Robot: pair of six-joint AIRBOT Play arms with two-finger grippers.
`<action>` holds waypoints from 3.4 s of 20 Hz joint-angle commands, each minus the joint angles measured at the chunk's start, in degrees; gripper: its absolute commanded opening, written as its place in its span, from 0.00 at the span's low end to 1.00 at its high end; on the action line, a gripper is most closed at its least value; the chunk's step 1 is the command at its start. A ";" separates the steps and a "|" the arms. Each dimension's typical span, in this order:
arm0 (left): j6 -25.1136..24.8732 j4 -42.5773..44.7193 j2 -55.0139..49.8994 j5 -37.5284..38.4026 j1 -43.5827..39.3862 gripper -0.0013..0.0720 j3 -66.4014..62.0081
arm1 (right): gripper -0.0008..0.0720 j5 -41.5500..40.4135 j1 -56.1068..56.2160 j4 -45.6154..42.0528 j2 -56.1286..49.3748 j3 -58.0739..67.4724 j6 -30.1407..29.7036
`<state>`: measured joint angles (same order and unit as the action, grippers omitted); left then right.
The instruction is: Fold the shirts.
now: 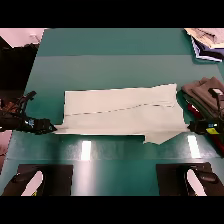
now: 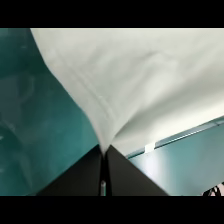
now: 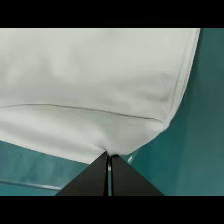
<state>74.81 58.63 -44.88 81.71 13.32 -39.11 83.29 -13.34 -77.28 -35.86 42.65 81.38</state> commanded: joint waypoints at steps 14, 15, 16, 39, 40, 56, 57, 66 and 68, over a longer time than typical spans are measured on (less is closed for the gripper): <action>-3.30 -7.91 -13.94 -22.97 -0.02 0.05 -8.55 | 0.03 -15.63 9.35 -0.44 -35.06 24.85 1.16; -3.34 -8.31 -16.79 -23.54 0.00 0.05 -9.88 | 0.03 -15.74 9.35 -0.44 -37.09 26.43 1.14; -3.91 -8.33 -19.43 -23.65 0.00 0.05 -11.10 | 0.03 -15.80 9.35 -0.42 -38.95 27.85 1.14; -4.72 -11.37 -34.03 -8.41 0.00 0.07 -25.51 | 0.87 5.11 -6.38 13.81 -57.13 41.70 -5.07; -4.72 -11.52 -34.03 -7.52 -0.02 0.07 -25.51 | 0.87 5.49 -7.26 16.20 -58.55 41.51 -5.73; -3.65 -14.36 -34.03 -5.22 -0.02 0.06 -25.46 | 0.82 -8.46 -9.44 29.86 -61.66 29.27 -15.50; -3.65 -14.36 -34.05 -5.20 -0.02 0.06 -25.46 | 0.82 -7.06 -9.20 30.77 -62.29 29.27 -16.09; -3.65 -14.36 -34.03 -5.22 -0.02 0.06 -25.46 | 0.81 -3.63 -6.99 30.67 -63.69 29.27 -19.12; -3.65 -14.36 -34.05 -5.44 -0.02 0.06 -25.46 | 0.69 -4.02 -6.67 30.71 -63.69 29.27 -19.15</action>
<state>71.20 44.27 -78.89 76.49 13.32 -64.51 78.96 -20.43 -46.85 -99.50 71.92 62.65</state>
